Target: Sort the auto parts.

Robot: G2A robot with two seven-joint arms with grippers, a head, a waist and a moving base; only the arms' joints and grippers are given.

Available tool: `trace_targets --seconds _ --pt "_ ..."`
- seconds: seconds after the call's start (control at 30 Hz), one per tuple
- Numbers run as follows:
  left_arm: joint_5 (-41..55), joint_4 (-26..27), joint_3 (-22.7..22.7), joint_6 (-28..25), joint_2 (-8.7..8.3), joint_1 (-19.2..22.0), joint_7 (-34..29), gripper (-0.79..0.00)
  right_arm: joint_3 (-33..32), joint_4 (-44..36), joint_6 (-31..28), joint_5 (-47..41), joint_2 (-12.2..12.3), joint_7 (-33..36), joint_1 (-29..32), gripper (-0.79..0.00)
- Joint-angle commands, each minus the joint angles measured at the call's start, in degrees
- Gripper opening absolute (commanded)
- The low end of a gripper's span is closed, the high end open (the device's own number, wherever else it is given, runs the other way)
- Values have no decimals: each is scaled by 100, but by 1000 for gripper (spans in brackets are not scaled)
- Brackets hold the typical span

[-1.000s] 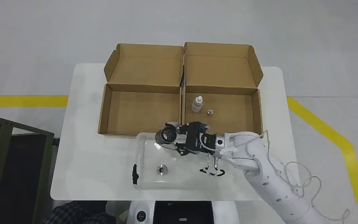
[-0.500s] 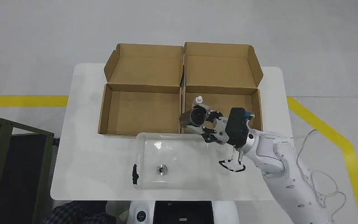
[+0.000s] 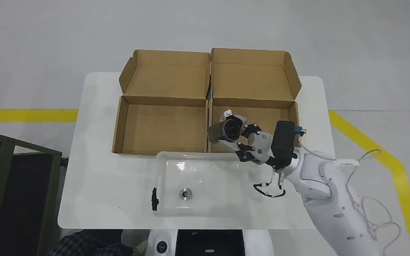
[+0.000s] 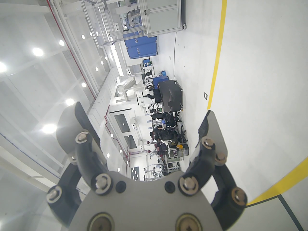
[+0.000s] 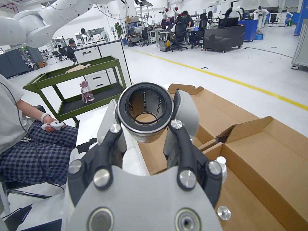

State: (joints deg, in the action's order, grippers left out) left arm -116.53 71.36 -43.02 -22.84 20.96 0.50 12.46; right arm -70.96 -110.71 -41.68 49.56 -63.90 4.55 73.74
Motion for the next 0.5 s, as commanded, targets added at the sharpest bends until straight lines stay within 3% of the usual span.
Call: trace_targets --seconds 0.0,0.47 --pt "0 0 0 0 0 0 0 0 52 28 1 3 -7 12 -28 -785" --pt "0 0 0 0 0 0 0 0 662 318 257 341 -117 134 -432 -785"
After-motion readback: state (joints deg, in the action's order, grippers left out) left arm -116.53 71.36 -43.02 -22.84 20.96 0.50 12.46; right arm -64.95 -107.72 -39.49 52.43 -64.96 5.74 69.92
